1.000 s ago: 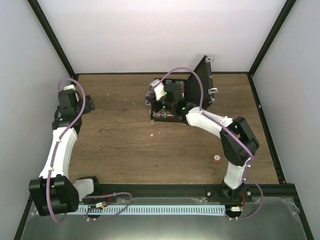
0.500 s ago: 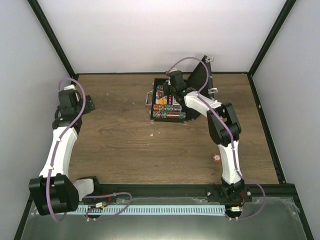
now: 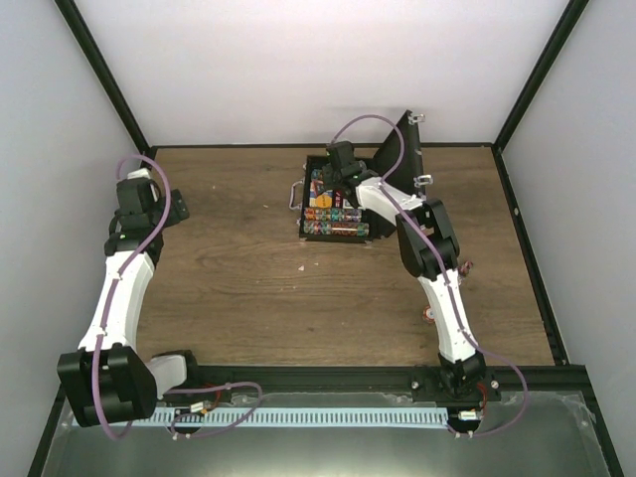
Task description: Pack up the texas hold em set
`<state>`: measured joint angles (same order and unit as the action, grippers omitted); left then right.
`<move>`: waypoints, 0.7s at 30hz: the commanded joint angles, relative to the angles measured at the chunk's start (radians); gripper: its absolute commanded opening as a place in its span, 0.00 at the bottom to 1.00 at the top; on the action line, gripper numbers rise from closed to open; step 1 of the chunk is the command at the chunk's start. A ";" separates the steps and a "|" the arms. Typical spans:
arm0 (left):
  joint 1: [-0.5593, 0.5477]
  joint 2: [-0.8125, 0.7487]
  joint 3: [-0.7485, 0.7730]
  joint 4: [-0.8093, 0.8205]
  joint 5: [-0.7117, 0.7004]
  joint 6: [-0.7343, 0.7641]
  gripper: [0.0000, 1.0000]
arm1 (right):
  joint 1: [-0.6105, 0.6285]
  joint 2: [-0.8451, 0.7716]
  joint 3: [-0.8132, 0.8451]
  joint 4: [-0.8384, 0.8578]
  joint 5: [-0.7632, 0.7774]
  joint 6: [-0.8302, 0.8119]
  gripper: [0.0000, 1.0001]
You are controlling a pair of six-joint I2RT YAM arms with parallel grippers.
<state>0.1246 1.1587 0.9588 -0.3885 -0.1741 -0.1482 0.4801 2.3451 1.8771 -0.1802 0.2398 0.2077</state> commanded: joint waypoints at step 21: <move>0.000 0.002 -0.007 0.019 0.015 0.004 1.00 | -0.005 0.149 0.214 -0.032 -0.058 0.016 0.10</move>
<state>0.1246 1.1587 0.9588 -0.3862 -0.1703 -0.1482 0.4801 2.4611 2.0209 -0.2321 0.2237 0.2081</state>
